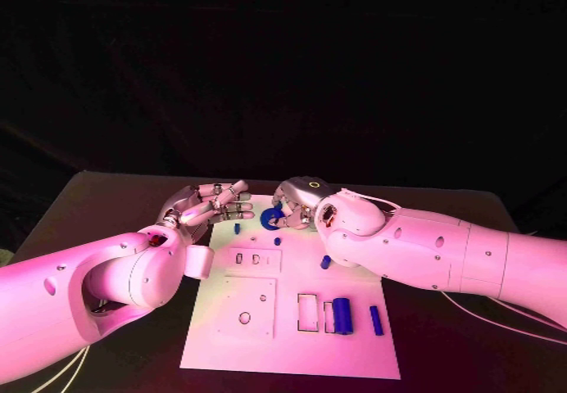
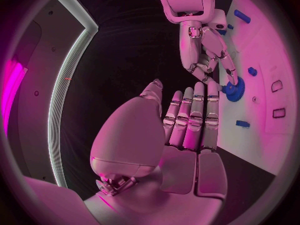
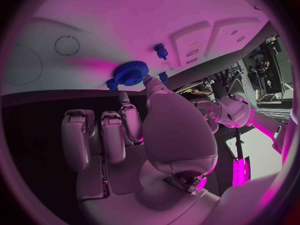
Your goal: Assemble the parts on the task board
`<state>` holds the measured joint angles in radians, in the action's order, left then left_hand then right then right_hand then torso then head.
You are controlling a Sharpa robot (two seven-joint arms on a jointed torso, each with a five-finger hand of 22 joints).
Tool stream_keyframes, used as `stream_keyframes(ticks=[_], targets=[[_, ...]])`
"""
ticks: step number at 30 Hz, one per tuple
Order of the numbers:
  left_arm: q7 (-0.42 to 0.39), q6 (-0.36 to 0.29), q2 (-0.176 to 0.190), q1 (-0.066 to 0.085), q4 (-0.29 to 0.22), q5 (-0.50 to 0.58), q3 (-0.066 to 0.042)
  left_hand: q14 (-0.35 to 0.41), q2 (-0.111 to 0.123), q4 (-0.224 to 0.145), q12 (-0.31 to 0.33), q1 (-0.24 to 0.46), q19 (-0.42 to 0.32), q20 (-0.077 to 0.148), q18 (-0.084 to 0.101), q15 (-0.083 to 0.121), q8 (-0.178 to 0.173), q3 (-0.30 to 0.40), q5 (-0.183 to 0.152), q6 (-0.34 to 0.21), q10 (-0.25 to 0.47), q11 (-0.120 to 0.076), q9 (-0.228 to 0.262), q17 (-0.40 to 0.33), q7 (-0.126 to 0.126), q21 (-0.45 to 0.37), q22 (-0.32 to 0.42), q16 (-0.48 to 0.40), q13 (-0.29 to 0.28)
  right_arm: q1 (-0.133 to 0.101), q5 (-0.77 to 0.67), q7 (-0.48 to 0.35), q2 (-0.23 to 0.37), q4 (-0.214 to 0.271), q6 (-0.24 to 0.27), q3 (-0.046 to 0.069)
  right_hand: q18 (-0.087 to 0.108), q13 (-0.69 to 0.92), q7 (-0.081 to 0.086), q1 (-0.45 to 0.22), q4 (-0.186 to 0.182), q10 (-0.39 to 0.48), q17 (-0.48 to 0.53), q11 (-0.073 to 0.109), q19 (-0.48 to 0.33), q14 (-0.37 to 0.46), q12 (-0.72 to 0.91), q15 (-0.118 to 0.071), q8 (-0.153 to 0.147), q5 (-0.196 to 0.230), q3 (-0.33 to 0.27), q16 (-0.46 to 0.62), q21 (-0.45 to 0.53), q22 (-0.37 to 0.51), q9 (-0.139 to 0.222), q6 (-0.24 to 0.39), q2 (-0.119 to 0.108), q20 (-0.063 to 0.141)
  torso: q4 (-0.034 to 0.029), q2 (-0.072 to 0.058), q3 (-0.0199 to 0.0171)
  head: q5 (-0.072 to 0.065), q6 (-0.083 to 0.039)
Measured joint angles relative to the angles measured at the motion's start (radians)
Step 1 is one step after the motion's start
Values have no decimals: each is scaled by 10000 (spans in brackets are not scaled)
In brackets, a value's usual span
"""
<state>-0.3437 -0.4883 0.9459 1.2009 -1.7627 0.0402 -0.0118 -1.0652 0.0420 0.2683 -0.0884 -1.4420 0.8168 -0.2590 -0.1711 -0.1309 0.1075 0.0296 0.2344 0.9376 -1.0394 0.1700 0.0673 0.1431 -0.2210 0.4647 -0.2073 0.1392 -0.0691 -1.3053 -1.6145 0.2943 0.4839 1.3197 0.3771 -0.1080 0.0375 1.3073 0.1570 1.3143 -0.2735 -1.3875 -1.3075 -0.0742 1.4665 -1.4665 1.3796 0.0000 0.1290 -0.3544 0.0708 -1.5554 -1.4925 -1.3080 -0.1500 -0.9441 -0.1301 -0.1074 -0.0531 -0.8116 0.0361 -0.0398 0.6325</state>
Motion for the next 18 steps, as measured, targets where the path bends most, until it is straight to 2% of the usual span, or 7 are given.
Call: stream_keyframes(ticks=[2, 5, 9, 13, 18], targets=[[1, 0, 2, 0, 0, 0, 0, 0, 0, 0, 0, 0, 0, 0, 0, 0, 0, 0, 0, 0, 0, 0, 0, 0, 0, 0, 0, 0, 0, 0, 36, -4, 18, 8, -50, -3, 1, 0, -24, -48, -33, -38, 0, 37, 0, 0, 18, 0, 0, -79, 28, 0, 0, 0, -14, -55, 49, 0, 2, 0, -3, 0, 0], [2, 0, 3, 0, -1, 0, 0, 0, 0, 0, 41, 0, 0, 0, 0, 0, 0, 0, 0, 0, 36, 36, 0, -1, 0, 0, 1, 0, 0, 0, 80, -6, 74, 53, -88, -7, 0, 0, -36, -61, -42, -70, 0, 2, 0, 0, 86, 0, 0, -93, 37, 0, 0, 1, -25, -106, 61, 0, 6, -1, -2, 0, -1], [4, 0, 7, 0, 0, 0, 0, 0, 0, 0, 41, 0, 0, 0, 0, 0, 0, 0, 0, 0, 36, 36, 0, -1, 0, 0, 1, 0, 0, 2, 159, -36, 323, 232, 33, -9, 0, 0, -53, -61, -42, -124, 1, 53, 0, 0, 145, -1, 0, -155, 37, 0, 0, 1, -34, -154, 61, 1, 6, -1, -13, 9, -27], [7, 4, 26, 0, 26, 0, 0, 0, 0, 0, 41, 0, 0, 0, 0, 0, 0, 0, 0, 0, 36, 36, 0, -1, 0, 0, 1, 0, 0, -12, 493, -304, 1080, 746, 541, 5, 0, -1, -70, 40, 32, -124, 1, 54, 0, 0, 170, -1, 0, -155, 112, 0, 0, 2, -51, -210, 120, 1, 20, 1, -13, -24, -61], [11, 8, 51, 0, 63, 0, 0, 0, 0, 0, 41, 0, 0, 0, 0, 0, 0, 0, 0, 0, 36, 36, 0, -2, 0, 0, 1, 0, 0, -143, 1310, -959, 2259, 1402, 761, 47, 1, 8, -54, 290, 184, -124, 1, 53, 0, 0, 63, -1, -57, -155, 123, 0, 154, 3, -65, -225, -50, 1, 62, 31, -32, -50, -113]])
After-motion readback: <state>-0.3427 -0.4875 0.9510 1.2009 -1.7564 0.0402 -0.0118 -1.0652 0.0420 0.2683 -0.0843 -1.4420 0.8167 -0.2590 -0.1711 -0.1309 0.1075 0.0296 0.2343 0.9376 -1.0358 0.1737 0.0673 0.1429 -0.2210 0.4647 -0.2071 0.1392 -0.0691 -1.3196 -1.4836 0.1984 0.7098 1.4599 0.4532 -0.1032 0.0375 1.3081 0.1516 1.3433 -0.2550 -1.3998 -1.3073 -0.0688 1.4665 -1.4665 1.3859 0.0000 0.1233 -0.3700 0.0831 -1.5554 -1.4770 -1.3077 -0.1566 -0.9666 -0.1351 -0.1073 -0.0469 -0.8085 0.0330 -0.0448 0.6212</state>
